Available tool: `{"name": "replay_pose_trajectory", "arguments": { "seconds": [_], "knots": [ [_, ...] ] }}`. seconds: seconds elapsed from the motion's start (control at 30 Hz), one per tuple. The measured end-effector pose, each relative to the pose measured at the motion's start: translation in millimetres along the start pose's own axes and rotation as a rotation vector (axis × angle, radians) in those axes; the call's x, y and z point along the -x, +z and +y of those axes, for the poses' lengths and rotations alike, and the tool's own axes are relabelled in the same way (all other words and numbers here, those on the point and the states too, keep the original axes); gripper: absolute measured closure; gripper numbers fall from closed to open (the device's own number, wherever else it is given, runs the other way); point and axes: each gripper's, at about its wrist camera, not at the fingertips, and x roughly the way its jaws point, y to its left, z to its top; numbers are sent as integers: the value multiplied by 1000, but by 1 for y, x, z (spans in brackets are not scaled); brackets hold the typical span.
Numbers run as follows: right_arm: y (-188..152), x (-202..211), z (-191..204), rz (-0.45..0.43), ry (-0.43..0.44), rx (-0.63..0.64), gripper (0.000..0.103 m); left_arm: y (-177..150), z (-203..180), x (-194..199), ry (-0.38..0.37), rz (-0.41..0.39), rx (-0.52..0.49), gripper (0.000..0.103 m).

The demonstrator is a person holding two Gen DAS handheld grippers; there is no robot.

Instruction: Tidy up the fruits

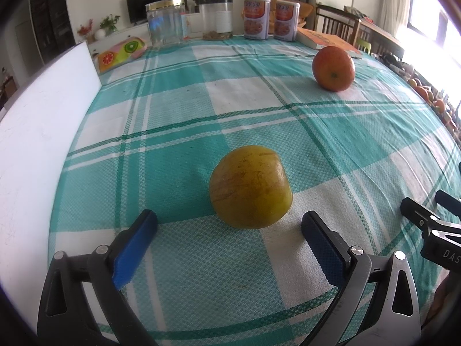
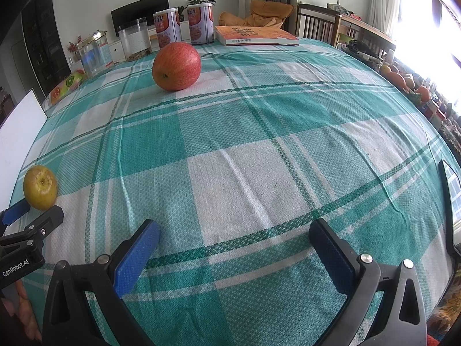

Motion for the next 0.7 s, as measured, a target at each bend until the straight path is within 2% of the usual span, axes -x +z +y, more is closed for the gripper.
{"name": "replay_pose_trajectory", "arguments": {
  "seconds": [0.5, 0.6, 0.67, 0.7],
  "knots": [
    [0, 1, 0, -1, 7, -1, 0, 0, 0, 0, 0, 1, -1, 2],
    [1, 6, -13, -15, 98, -50, 0, 0, 0, 0, -1, 1, 0, 2],
    [12, 5, -26, -31, 194, -132, 0, 0, 0, 0, -1, 1, -1, 2],
    [21, 2, -29, -34, 209, -151, 0, 0, 0, 0, -1, 1, -1, 2]
  ]
}}
